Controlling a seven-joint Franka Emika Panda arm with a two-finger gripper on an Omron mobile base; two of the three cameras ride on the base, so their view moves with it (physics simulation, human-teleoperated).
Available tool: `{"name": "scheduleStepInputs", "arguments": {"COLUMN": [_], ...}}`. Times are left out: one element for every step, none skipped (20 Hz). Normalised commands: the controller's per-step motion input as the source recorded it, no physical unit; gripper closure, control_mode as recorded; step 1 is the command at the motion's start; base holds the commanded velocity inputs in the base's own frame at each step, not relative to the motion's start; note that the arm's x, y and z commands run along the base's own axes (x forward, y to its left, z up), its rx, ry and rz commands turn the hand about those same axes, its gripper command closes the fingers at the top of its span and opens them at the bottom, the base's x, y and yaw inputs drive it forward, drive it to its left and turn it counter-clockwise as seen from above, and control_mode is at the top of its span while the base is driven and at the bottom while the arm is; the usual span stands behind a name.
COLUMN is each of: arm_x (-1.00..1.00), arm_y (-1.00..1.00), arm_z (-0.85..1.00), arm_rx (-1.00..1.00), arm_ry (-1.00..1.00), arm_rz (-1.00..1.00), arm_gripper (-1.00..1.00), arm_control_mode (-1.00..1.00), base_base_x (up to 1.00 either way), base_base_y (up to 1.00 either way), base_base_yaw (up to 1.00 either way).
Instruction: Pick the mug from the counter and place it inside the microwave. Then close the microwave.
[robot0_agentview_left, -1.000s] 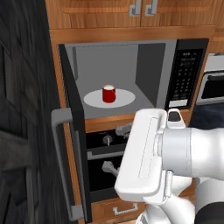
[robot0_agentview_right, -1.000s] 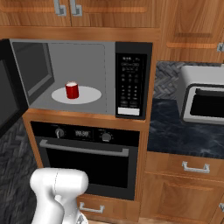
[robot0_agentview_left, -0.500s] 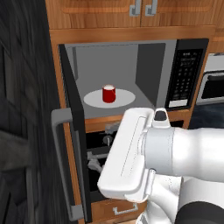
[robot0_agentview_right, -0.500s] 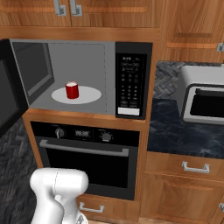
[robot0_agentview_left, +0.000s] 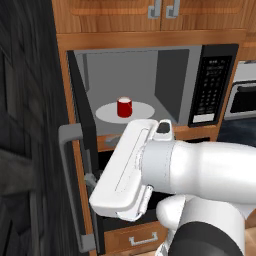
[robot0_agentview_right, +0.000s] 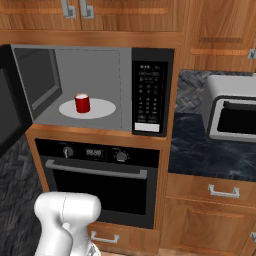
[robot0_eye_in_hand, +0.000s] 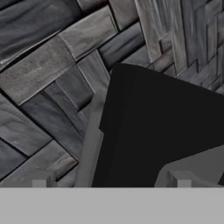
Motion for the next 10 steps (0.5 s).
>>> {"name": "scheduleStepInputs", "arguments": {"arm_x": [0.09,0.04,0.02,0.01,0.03,0.01,0.0,0.0,0.0,0.0], "arm_y": [0.22,0.25,0.2,0.19,0.16,0.17,0.17,0.15,0.13,0.06], "arm_z": [0.0,0.0,0.0,0.0,0.0,0.0,0.0,0.0,0.0,0.0], "arm_rx": [0.0,0.0,0.0,0.0,0.0,0.0,0.0,0.0,0.0,0.0], "arm_ry": [0.0,0.0,0.0,0.0,0.0,0.0,0.0,-0.01,-0.01,0.0], "arm_rz": [-0.03,-0.04,-0.05,-0.05,-0.06,-0.06,-0.06,-0.06,-0.06,-0.06], "arm_gripper": [-1.0,-1.0,-1.0,-1.0,-1.0,-1.0,-1.0,-1.0,-1.0,-1.0], "arm_control_mode": [-1.0,-1.0,-1.0,-1.0,-1.0,-1.0,-1.0,-1.0,-1.0,-1.0], "base_base_x": [0.0,0.0,0.0,0.0,0.0,0.0,0.0,0.0,0.0,0.0], "base_base_y": [0.0,0.0,0.0,0.0,0.0,0.0,0.0,0.0,0.0,0.0], "base_base_yaw": [0.0,0.0,0.0,0.0,0.0,0.0,0.0,0.0,0.0,0.0]}}
